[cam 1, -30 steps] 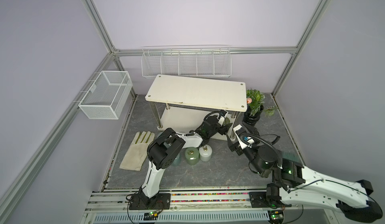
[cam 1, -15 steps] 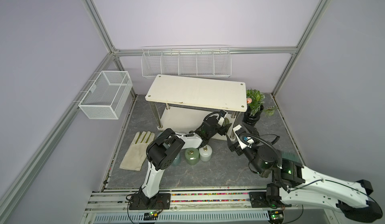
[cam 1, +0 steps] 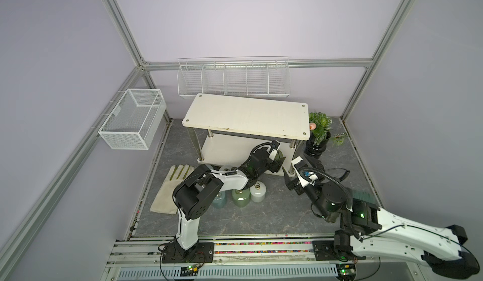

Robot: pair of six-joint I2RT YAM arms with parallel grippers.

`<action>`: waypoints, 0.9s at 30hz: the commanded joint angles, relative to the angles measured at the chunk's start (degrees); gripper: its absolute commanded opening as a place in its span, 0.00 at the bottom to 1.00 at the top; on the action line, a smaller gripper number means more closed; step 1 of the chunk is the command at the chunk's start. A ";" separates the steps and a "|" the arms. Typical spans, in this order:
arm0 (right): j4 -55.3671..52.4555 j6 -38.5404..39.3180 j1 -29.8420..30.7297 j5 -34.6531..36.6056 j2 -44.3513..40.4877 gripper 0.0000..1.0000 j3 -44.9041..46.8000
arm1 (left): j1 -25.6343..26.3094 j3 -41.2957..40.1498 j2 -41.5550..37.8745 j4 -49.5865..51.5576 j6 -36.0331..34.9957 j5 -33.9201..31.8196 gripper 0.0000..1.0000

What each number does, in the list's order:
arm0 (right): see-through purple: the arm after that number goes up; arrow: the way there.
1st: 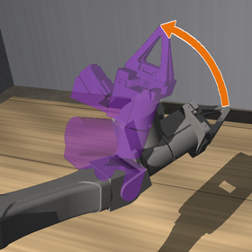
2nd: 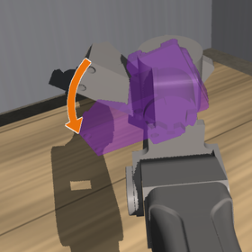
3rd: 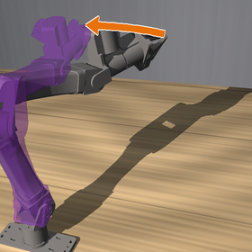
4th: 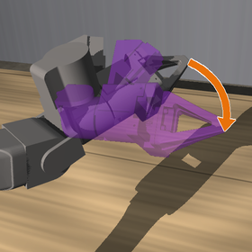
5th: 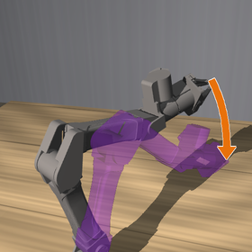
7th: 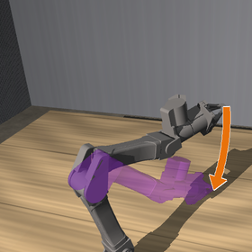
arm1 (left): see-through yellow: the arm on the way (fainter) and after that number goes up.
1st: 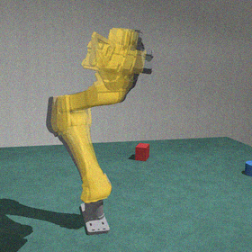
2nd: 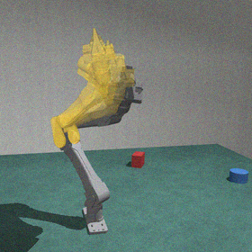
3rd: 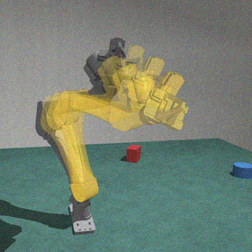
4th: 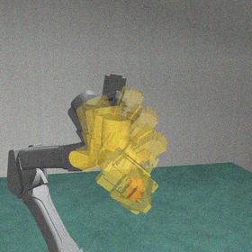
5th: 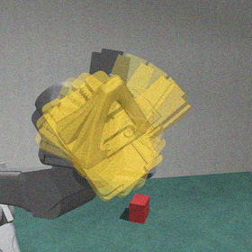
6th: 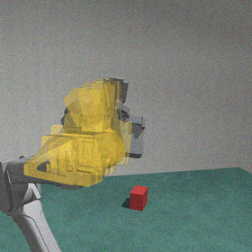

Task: Remove the tea canisters from the shelf
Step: Pick up the tea canister from the shelf.

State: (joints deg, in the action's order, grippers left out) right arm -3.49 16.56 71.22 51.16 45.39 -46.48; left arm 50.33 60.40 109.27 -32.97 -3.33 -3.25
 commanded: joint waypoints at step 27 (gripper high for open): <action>1.21 -0.85 -0.64 0.08 1.65 0.89 -1.42 | 9.64 -9.06 -10.92 -3.98 0.28 -1.46 0.65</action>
State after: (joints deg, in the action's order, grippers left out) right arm -2.63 16.47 70.85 51.18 46.81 -46.54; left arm 59.31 51.40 101.12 -32.53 -3.18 -4.25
